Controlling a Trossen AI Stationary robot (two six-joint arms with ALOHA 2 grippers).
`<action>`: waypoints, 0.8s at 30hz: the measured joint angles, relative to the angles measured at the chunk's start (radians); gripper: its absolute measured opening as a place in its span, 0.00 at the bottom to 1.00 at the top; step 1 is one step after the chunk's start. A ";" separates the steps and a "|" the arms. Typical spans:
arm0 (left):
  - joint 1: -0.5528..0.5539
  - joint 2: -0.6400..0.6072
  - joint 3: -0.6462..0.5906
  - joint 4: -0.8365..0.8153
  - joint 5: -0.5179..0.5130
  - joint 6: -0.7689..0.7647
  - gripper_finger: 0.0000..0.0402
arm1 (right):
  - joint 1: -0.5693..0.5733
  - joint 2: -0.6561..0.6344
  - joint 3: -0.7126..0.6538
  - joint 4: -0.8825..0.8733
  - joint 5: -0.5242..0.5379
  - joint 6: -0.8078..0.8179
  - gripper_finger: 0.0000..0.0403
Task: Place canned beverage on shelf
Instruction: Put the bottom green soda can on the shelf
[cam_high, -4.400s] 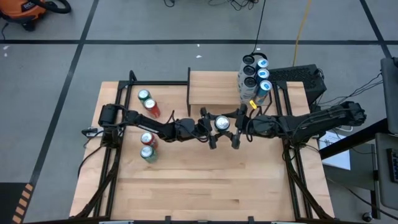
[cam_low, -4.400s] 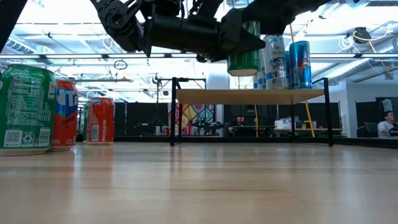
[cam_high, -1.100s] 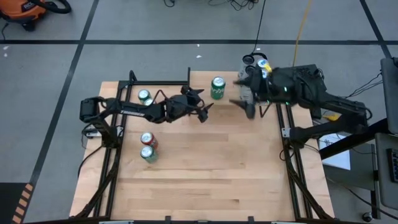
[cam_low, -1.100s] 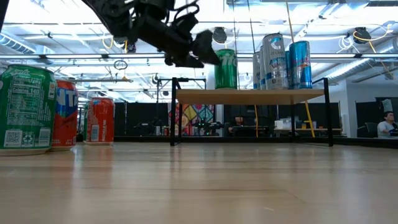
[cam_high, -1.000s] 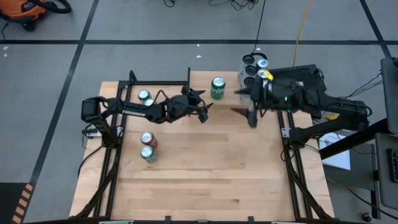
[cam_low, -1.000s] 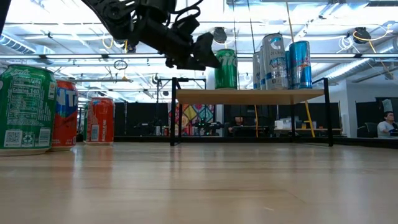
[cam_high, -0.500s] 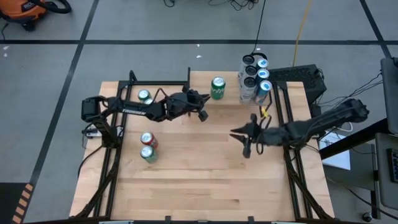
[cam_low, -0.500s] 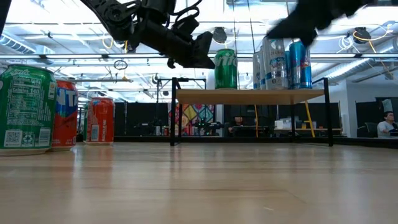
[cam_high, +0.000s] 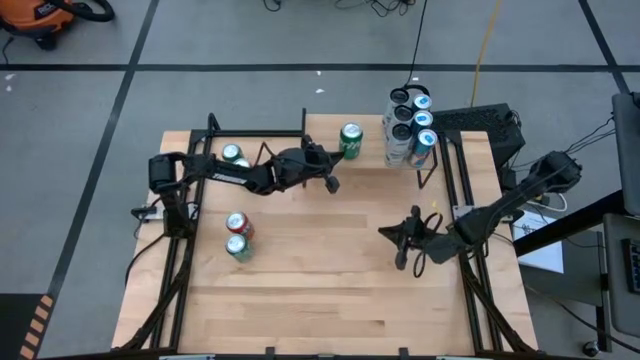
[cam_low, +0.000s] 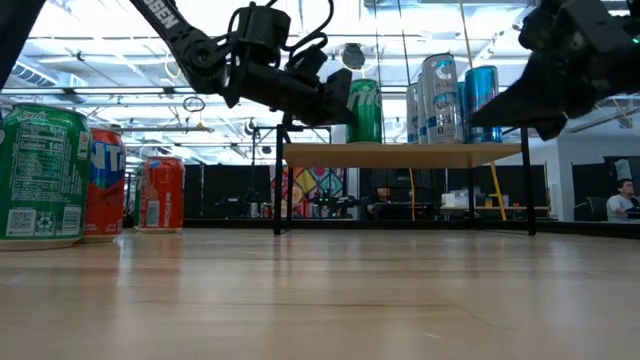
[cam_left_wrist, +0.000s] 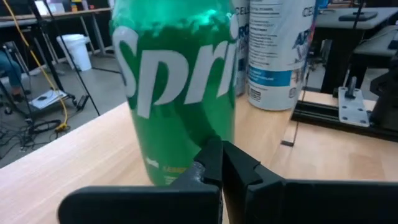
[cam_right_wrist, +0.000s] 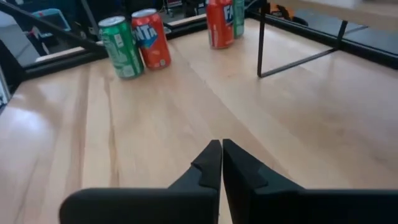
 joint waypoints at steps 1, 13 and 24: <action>0.003 0.004 0.000 0.009 0.000 0.000 0.00 | 0.010 0.009 -0.001 -0.002 0.008 0.010 0.01; 0.058 0.020 0.077 0.026 0.065 0.000 0.00 | 0.044 0.081 -0.001 0.026 0.083 0.049 0.00; 0.079 0.115 0.193 0.026 0.112 0.001 0.00 | 0.044 0.095 -0.001 0.079 0.083 0.019 0.00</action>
